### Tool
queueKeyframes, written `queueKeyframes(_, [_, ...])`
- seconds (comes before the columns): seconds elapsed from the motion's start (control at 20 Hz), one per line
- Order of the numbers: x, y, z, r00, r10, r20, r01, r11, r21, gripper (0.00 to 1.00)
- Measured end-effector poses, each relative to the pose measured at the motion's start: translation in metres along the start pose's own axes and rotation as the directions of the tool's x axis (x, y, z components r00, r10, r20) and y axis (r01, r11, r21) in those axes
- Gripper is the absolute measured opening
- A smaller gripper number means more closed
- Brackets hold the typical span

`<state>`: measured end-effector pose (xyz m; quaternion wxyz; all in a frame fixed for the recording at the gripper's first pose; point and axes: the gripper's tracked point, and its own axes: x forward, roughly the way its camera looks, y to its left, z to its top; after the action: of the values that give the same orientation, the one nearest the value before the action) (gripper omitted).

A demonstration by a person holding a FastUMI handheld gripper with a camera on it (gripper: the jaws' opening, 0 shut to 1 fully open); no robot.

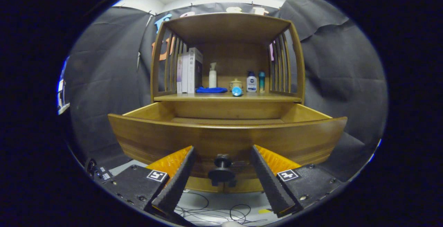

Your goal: Pull open the drawer, take out the items inside it, and place them on the countertop above the cabinet.

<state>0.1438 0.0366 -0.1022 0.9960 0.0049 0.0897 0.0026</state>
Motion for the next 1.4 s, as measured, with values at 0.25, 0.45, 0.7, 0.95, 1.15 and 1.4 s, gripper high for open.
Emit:
queueKeyframes(0.25, [0.004,-0.001,-0.002,0.997,-0.067,0.022,0.068,0.997,-0.039,1.0])
queueKeyframes(0.45, [0.006,-0.002,-0.001,0.998,-0.065,0.02,0.066,0.997,-0.037,1.0])
queueKeyframes(0.7, [0.02,-0.008,0.004,0.999,-0.039,0.002,0.039,0.999,-0.022,1.0])
queueKeyframes(0.95, [0.041,-0.006,0.011,0.999,-0.046,-0.006,0.046,0.999,-0.02,1.0])
queueKeyframes(1.15, [0.059,-0.004,0.02,0.998,-0.059,-0.006,0.059,0.998,-0.02,1.0])
queueKeyframes(1.4, [0.088,-0.003,0.029,0.998,-0.067,-0.018,0.066,0.998,-0.011,1.0])
